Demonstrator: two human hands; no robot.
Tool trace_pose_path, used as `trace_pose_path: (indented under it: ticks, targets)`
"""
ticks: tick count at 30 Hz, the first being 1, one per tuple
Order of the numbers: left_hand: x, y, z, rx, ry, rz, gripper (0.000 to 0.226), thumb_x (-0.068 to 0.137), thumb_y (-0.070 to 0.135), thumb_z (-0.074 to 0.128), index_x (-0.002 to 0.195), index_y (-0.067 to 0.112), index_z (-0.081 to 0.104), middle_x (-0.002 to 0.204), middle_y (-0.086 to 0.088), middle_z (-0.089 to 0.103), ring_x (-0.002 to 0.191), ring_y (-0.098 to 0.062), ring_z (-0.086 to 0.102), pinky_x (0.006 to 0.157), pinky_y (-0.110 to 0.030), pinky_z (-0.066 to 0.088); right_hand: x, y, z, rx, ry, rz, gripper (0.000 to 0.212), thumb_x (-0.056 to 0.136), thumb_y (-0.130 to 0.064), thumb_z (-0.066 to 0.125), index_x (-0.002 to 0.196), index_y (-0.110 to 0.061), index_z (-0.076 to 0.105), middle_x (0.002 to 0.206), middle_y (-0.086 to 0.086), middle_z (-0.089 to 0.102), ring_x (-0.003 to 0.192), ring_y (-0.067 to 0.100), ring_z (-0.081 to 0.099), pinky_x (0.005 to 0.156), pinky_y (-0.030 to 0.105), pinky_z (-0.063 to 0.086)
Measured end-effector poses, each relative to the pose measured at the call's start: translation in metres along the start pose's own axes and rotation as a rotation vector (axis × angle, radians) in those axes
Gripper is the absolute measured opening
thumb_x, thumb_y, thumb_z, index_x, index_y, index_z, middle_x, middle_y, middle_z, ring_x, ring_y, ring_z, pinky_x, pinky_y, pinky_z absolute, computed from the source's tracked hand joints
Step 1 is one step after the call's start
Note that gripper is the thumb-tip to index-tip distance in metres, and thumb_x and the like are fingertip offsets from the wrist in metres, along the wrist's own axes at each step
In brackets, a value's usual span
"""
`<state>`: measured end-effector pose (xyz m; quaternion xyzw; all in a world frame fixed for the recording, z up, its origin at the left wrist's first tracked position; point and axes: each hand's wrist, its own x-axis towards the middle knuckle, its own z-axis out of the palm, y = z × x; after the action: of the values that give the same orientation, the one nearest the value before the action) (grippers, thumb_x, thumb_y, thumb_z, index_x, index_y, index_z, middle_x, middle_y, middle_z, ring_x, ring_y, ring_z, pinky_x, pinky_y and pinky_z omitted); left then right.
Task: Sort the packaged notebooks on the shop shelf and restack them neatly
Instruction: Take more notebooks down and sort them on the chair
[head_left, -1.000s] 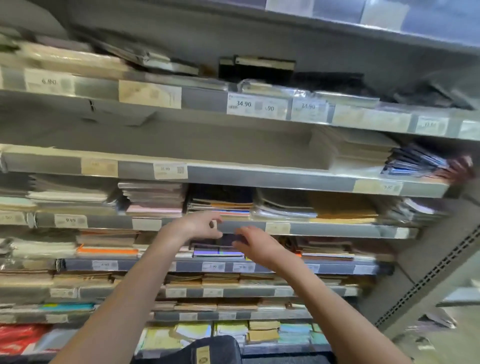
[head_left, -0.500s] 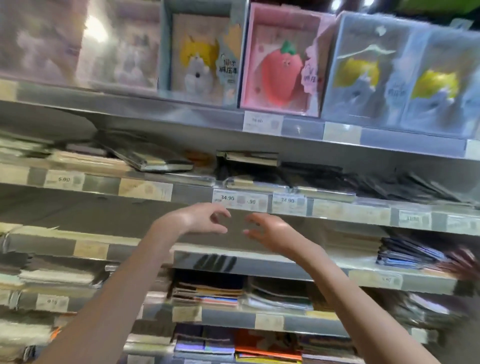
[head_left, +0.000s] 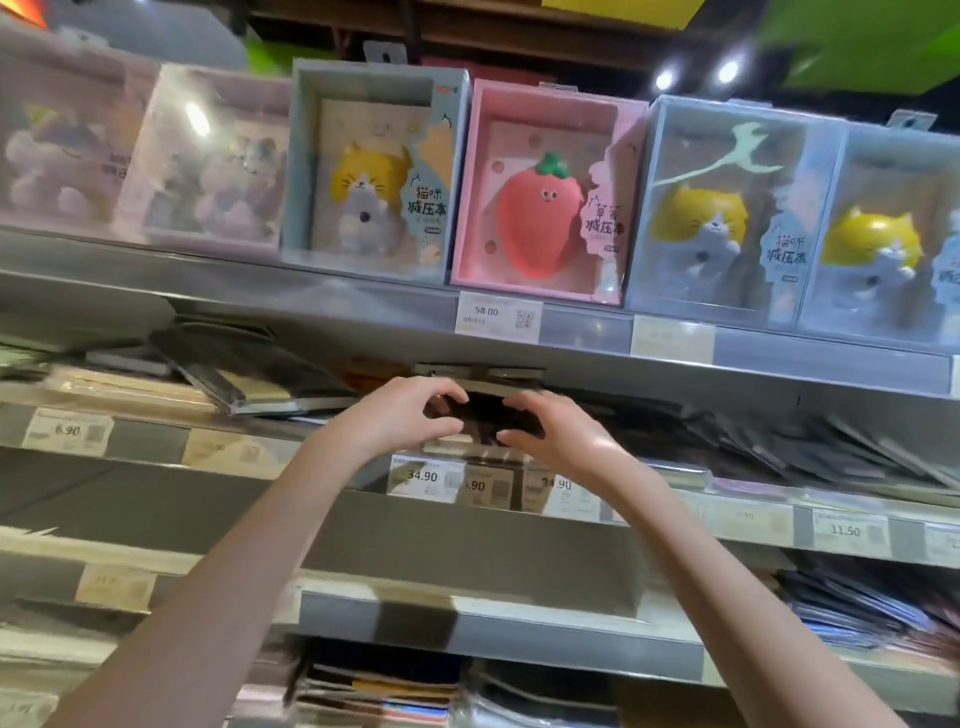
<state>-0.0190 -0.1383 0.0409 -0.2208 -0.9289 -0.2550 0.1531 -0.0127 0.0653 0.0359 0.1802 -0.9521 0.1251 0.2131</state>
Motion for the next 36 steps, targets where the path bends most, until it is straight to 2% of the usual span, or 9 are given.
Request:
trace_pose_path:
  ticks: [6, 10, 14, 17, 20, 22, 28, 31, 36]
  targets:
    - [0.023, 0.006, 0.028, 0.014, -0.007, -0.094, 0.063, 0.081, 0.057, 0.058, 0.132, 0.023, 0.048, 0.135, 0.001, 0.051, 0.119, -0.016, 0.049, 0.098, -0.034, 0.043, 0.034, 0.033, 0.010, -0.006, 0.059, 0.002, 0.065, 0.085, -0.041, 0.062, 0.140, -0.020, 0.035, 0.143, 0.004, 0.039, 0.131, 0.025, 0.035, 0.103, 0.042, 0.039]
    - [0.025, 0.012, 0.040, 0.048, -0.012, -0.178, 0.071, 0.081, 0.062, 0.055, 0.132, 0.014, 0.045, 0.130, -0.004, 0.052, 0.114, -0.019, 0.049, 0.086, -0.030, 0.041, 0.053, 0.046, 0.014, 0.064, -0.033, 0.079, 0.068, 0.085, -0.041, 0.063, 0.142, -0.021, 0.032, 0.146, 0.004, 0.036, 0.131, 0.025, 0.037, 0.105, 0.039, 0.037]
    - [0.028, 0.002, 0.044, 0.014, 0.053, -0.193, 0.081, 0.070, 0.072, 0.056, 0.132, 0.022, 0.044, 0.127, 0.002, 0.054, 0.115, -0.019, 0.050, 0.091, -0.034, 0.045, 0.060, 0.055, 0.021, 0.163, -0.051, 0.097, 0.052, 0.090, -0.033, 0.059, 0.137, -0.022, 0.039, 0.141, 0.005, 0.044, 0.123, 0.025, 0.046, 0.101, 0.035, 0.039]
    - [0.027, 0.002, 0.045, -0.006, 0.105, -0.178, 0.079, 0.070, 0.067, 0.062, 0.136, 0.033, 0.036, 0.127, 0.000, 0.051, 0.119, -0.023, 0.046, 0.094, -0.039, 0.045, 0.063, 0.057, 0.023, 0.161, -0.015, 0.094, 0.034, 0.093, -0.023, 0.054, 0.127, -0.021, 0.049, 0.130, 0.008, 0.052, 0.113, 0.026, 0.052, 0.097, 0.037, 0.042]
    - [0.024, 0.003, 0.045, -0.015, 0.171, -0.118, 0.082, 0.069, 0.063, 0.065, 0.138, 0.054, 0.021, 0.150, 0.005, 0.021, 0.137, -0.025, 0.020, 0.105, -0.046, 0.036, 0.062, 0.055, 0.024, 0.106, -0.031, 0.094, 0.029, 0.094, -0.022, 0.051, 0.124, -0.021, 0.049, 0.128, 0.008, 0.051, 0.111, 0.027, 0.052, 0.097, 0.046, 0.042]
    - [0.021, 0.002, 0.043, -0.031, 0.187, -0.106, 0.082, 0.068, 0.062, 0.066, 0.137, 0.054, 0.022, 0.151, 0.007, 0.015, 0.140, -0.025, 0.011, 0.107, -0.049, 0.032, 0.061, 0.053, 0.023, 0.073, -0.036, 0.083, 0.030, 0.095, -0.021, 0.050, 0.124, -0.019, 0.049, 0.128, 0.009, 0.050, 0.111, 0.029, 0.052, 0.096, 0.045, 0.043]
    - [0.010, -0.007, 0.036, -0.011, 0.159, -0.196, 0.074, 0.074, 0.060, 0.064, 0.134, 0.024, 0.040, 0.138, -0.012, 0.039, 0.137, -0.030, 0.018, 0.108, -0.051, 0.030, 0.057, 0.043, 0.015, 0.047, -0.056, 0.073, 0.033, 0.095, -0.019, 0.050, 0.128, -0.014, 0.049, 0.128, 0.013, 0.051, 0.111, 0.030, 0.052, 0.095, 0.037, 0.043]
    - [0.004, -0.013, 0.029, 0.033, 0.168, -0.193, 0.070, 0.077, 0.057, 0.062, 0.134, 0.023, 0.038, 0.140, -0.012, 0.038, 0.140, -0.031, 0.014, 0.107, -0.049, 0.028, 0.049, 0.037, 0.007, 0.042, -0.030, 0.047, 0.033, 0.095, -0.019, 0.051, 0.128, -0.014, 0.051, 0.125, 0.011, 0.053, 0.108, 0.028, 0.053, 0.092, 0.032, 0.043]
    - [-0.008, -0.031, 0.010, 0.278, 0.329, -0.046, 0.055, 0.085, 0.047, 0.057, 0.135, 0.027, 0.042, 0.119, -0.002, 0.047, 0.121, -0.020, 0.034, 0.102, -0.036, 0.032, 0.026, 0.027, 0.012, 0.009, 0.056, -0.003, 0.035, 0.093, -0.022, 0.054, 0.127, -0.015, 0.053, 0.126, 0.007, 0.055, 0.109, 0.026, 0.057, 0.091, 0.034, 0.048]
